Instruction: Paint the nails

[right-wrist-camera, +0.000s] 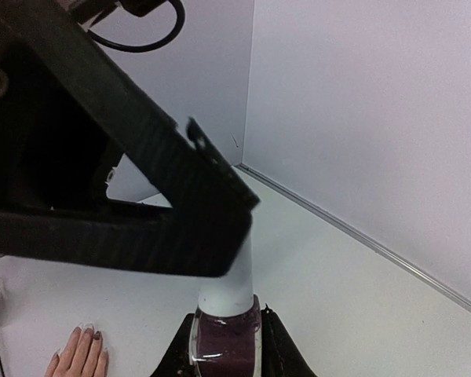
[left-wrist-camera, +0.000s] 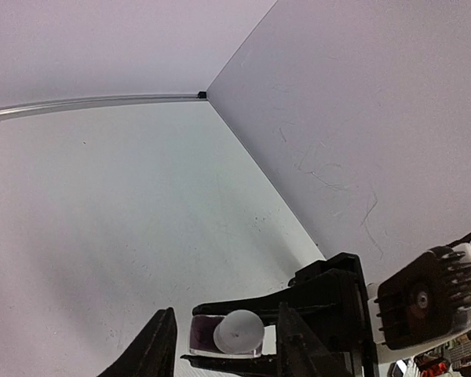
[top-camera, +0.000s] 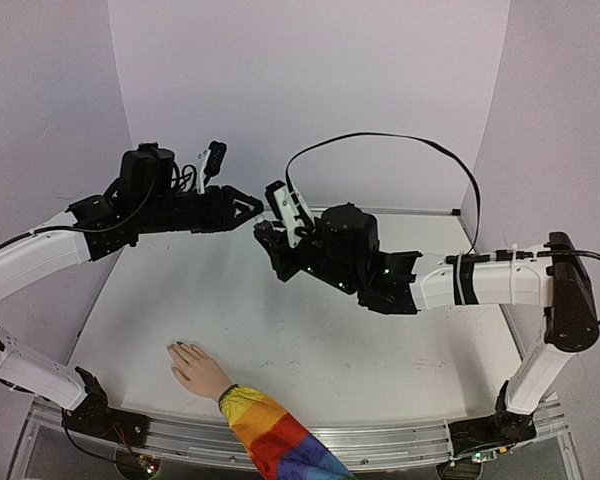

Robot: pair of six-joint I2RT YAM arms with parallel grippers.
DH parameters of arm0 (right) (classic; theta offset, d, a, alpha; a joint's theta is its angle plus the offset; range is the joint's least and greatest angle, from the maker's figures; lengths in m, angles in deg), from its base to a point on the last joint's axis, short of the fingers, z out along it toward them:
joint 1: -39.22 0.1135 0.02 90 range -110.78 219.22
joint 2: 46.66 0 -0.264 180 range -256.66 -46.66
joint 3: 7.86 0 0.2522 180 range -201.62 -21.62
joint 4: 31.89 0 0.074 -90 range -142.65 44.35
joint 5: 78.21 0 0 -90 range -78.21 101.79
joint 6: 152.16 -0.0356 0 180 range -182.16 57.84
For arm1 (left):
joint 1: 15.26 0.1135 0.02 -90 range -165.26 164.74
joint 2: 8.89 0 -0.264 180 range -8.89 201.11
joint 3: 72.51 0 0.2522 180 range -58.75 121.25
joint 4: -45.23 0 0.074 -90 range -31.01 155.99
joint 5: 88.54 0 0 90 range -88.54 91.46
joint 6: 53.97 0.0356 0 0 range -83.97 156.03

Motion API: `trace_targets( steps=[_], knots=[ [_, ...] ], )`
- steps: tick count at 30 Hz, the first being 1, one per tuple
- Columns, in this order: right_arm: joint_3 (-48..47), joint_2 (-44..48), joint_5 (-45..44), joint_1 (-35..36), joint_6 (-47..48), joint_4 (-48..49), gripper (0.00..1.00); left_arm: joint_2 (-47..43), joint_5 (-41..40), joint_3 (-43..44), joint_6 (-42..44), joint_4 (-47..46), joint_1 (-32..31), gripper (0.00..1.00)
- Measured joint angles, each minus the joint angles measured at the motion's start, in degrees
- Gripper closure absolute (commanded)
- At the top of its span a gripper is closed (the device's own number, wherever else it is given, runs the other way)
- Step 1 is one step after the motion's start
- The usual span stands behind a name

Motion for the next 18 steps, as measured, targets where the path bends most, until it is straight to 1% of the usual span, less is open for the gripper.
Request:
trace_targets(
  steps=[4,7,8,15,18],
  knots=[
    [-0.20,0.00,0.00,0.11,0.26,-0.15,1.00,1.68,0.07,0.04,-0.07,-0.44,-0.15,0.69],
    [-0.20,0.00,0.02,0.11,0.42,-0.66,1.00,2.34,0.48,0.07,0.04,-0.68,-0.44,0.82],
    [-0.20,0.00,0.04,0.11,0.46,-0.70,1.00,2.43,0.68,0.07,0.15,-0.90,-0.52,0.84],
    [-0.09,0.07,0.44,-0.11,0.31,-0.94,1.00,3.39,3.82,0.39,3.26,-1.42,-0.39,0.92],
    [1.05,1.36,6.03,-1.62,-0.07,-1.68,1.00,3.85,7.50,0.39,5.03,-1.51,0.24,0.94]
  ],
)
